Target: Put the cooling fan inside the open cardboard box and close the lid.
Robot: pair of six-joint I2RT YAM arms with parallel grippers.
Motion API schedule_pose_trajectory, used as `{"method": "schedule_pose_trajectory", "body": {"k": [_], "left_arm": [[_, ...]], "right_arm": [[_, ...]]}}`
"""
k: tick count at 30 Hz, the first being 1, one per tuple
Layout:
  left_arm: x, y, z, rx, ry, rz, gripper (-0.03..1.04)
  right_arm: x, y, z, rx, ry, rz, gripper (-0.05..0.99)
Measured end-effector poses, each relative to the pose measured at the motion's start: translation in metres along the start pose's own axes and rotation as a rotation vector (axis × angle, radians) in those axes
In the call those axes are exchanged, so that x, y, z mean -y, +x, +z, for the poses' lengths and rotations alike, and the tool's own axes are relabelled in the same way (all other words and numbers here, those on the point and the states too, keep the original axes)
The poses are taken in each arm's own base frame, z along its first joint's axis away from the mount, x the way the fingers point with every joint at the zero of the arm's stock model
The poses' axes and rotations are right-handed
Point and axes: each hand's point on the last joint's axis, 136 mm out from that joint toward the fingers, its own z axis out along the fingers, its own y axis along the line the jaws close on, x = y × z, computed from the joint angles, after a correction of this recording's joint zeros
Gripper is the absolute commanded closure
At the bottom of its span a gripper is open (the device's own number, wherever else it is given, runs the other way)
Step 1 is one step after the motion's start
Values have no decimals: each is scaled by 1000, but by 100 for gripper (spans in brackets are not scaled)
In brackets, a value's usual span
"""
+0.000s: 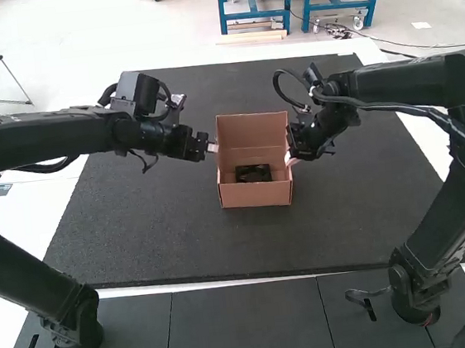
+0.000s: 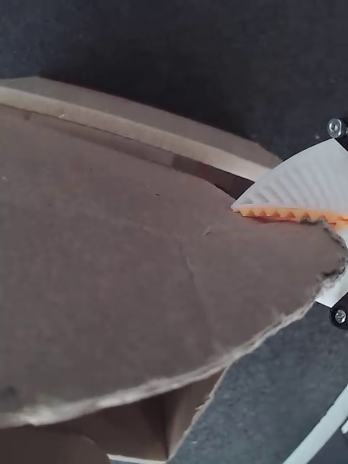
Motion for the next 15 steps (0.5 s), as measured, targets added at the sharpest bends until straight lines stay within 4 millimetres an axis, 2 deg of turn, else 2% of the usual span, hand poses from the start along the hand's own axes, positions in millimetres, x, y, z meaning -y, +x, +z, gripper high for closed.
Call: {"method": "schedule_pose_trajectory", "body": {"k": [4, 7, 10, 15], "left_arm": [[7, -28, -23, 131, 9, 16, 4], [9, -36, -33, 178, 4, 17, 4], [0, -30, -30, 178, -33, 8, 4], [-26, -5, -15, 119, -142, -18, 4]], "right_arm": [[1, 3, 1, -7, 1, 2, 95], [1, 3, 1, -7, 2, 2, 95], [1, 3, 1, -7, 1, 2, 95], [1, 3, 1, -7, 1, 1, 95]]}}
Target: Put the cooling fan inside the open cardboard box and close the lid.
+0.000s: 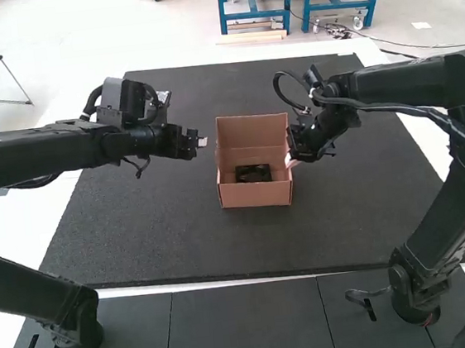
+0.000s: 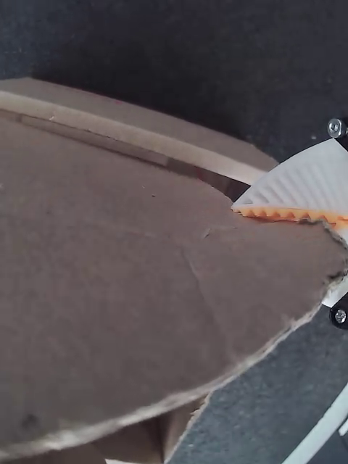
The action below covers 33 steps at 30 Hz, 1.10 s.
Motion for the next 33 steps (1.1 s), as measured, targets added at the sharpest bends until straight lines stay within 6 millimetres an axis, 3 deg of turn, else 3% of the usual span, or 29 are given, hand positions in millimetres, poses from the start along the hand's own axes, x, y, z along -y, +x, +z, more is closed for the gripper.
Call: {"method": "schedule_pose_trajectory", "body": {"k": [7, 15, 25, 30, 33], "left_arm": [[-13, 8, 20, -14, -62, 3, 4], [-14, 23, 40, -52, -65, 8, 4], [-6, 33, 42, -91, -49, 17, 4], [-8, 39, 40, -119, -52, 17, 4], [-11, 32, 39, -113, -61, 11, 4]], "right_arm": [[0, 0, 0, 0, 0, -5, 95], [-4, 2, 2, -4, -4, -28, 95], [3, 28, 14, -66, 4, -22, 95], [-2, 24, 12, -54, -14, -12, 44], [-6, 18, 5, -57, -9, -16, 23]]}}
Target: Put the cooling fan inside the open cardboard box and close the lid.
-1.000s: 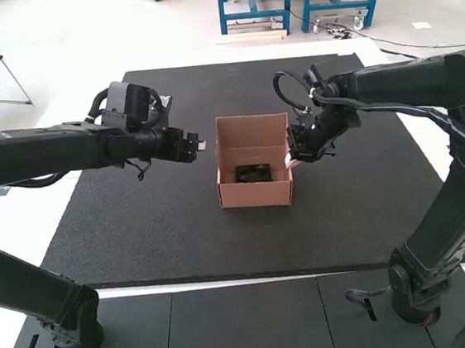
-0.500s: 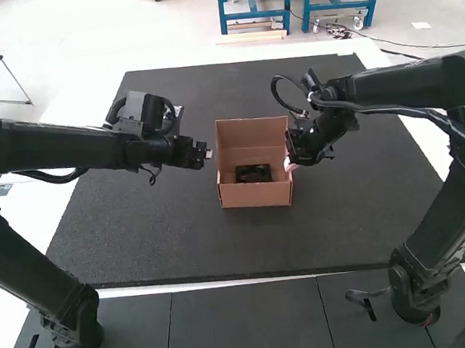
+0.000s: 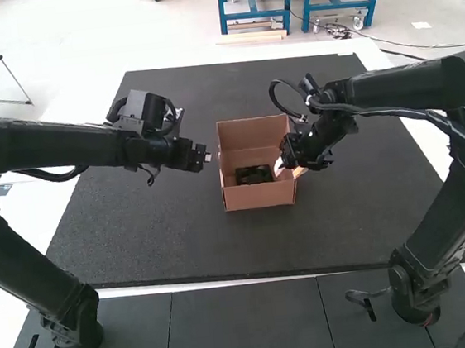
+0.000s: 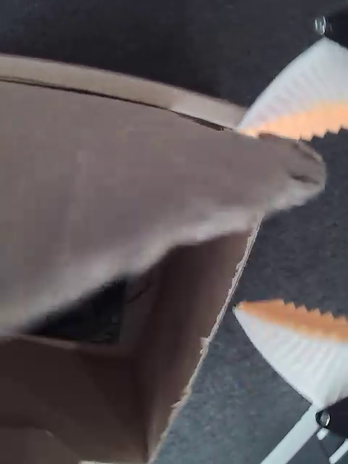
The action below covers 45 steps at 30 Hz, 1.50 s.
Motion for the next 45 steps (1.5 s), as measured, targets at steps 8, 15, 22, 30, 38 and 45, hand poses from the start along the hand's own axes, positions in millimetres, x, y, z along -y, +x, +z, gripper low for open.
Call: {"method": "schedule_pose_trajectory", "body": {"k": [8, 15, 22, 30, 38, 45], "left_arm": [[-29, -40, -11, 74, -89, -31, 4], [-33, -83, -23, 159, -117, -31, 4], [-35, -101, -7, 167, -128, -29, 4], [-8, -108, 13, 162, -85, 7, 4], [16, -117, 22, 149, -36, 32, 4], [31, -99, 20, 40, 15, 48, 4]], "right_arm": [[-19, -13, -47, 59, -8, -53, 18], [-34, -18, -86, 165, -28, -94, 19], [-36, -24, -116, 336, 7, -149, 21], [-35, -20, -141, 447, 68, -198, 21], [-28, -13, -139, 445, 100, -201, 17], [-26, -12, -138, 444, 107, -200, 15]]}}
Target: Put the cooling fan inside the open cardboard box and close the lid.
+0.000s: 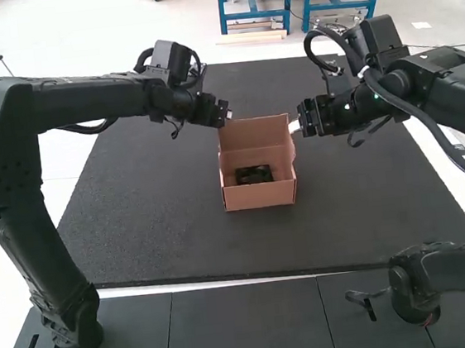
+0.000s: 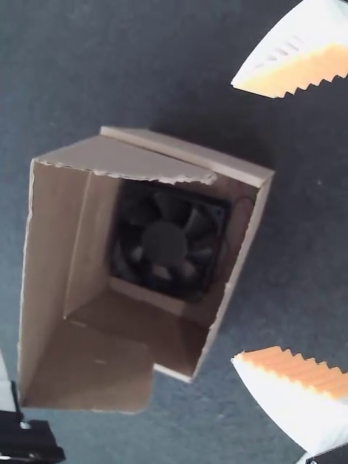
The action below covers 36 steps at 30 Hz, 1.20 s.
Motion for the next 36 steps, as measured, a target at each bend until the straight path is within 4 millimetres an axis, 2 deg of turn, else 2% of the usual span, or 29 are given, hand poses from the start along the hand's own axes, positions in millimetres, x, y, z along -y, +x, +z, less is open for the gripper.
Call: {"method": "schedule_pose_trajectory", "body": {"k": [4, 17, 36], "left_arm": [[6, 13, 0, -52, 21, 4, 4], [9, 27, -2, -110, 40, 3, 4], [18, 60, -8, -245, 78, 24, 4]], "right_arm": [[0, 0, 0, 0, 0, -1, 15], [1, 0, 3, -7, 1, -2, 15], [1, -1, 5, -3, 0, -2, 15]]}}
